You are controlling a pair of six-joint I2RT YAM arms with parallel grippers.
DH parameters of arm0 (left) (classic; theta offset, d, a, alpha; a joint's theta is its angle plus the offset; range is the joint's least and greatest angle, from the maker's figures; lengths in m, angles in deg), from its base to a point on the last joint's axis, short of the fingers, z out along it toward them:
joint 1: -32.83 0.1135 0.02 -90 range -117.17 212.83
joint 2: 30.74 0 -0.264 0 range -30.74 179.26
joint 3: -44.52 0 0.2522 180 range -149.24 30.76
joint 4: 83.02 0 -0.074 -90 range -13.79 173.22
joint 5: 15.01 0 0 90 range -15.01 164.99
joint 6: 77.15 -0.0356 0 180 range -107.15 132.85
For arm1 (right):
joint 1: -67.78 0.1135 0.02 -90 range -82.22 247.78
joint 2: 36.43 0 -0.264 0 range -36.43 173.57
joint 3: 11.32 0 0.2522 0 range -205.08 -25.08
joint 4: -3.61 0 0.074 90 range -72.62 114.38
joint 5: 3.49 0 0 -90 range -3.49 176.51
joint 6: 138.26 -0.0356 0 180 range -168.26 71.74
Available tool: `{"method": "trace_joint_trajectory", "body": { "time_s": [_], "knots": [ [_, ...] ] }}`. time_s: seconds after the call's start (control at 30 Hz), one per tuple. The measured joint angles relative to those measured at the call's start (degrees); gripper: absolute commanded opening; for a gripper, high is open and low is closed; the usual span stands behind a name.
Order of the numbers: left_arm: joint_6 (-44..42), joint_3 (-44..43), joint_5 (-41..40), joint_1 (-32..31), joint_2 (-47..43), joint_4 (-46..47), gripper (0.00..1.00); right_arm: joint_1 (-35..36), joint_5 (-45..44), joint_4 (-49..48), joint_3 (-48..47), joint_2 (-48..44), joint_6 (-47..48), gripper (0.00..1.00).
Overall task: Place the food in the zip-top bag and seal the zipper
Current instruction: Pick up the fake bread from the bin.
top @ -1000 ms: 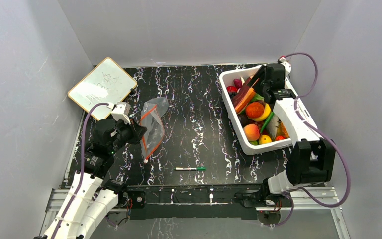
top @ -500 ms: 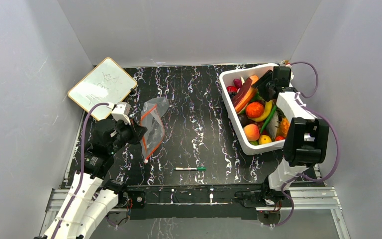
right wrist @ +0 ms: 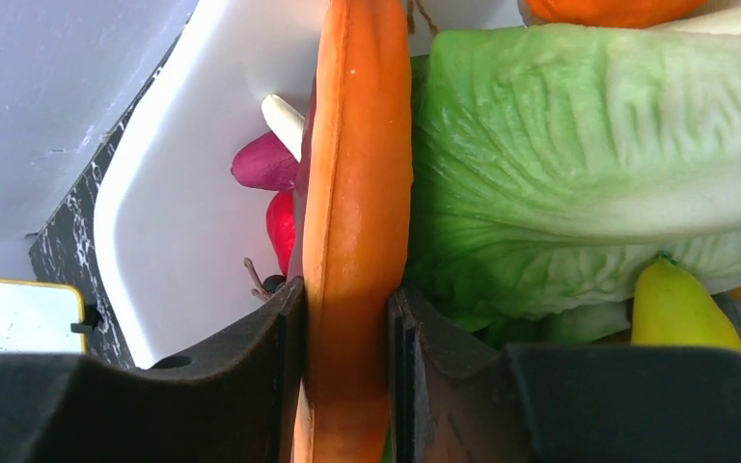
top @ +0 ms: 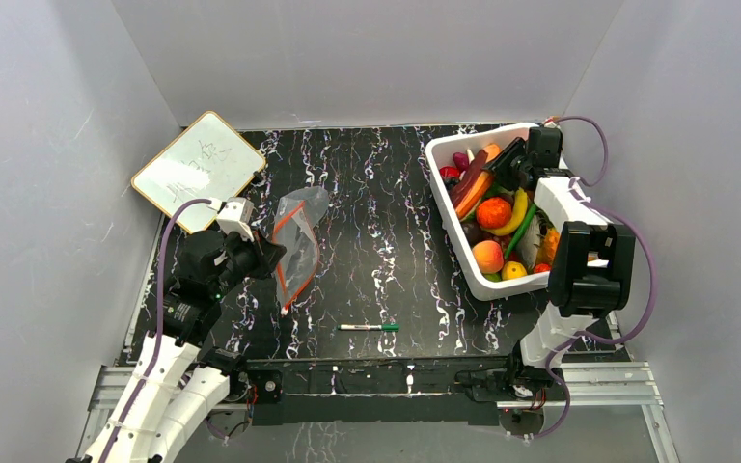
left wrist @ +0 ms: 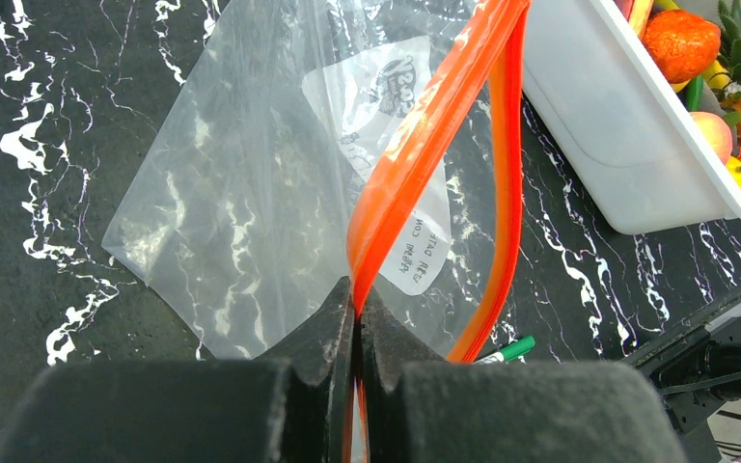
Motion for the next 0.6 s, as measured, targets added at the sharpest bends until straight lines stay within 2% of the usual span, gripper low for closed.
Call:
{"method": "trace_joint_trajectory", "body": {
  "time_s": [0.17, 0.27, 0.6],
  "knots": [
    [0.0, 0.0, 0.0, 0.0, 0.0, 0.1, 0.0, 0.0, 1.0, -0.9, 0.2, -0.3, 1.1, 0.05],
    [0.0, 0.0, 0.0, 0.0, 0.0, 0.1, 0.0, 0.0, 1.1, -0.9, 0.7, -1.7, 2.1, 0.01],
    [0.0, 0.2, 0.5, 0.0, 0.0, 0.2, 0.0, 0.0, 0.5, -2.4, 3.9, -13.7, 7.0, 0.0]
  ]
}}
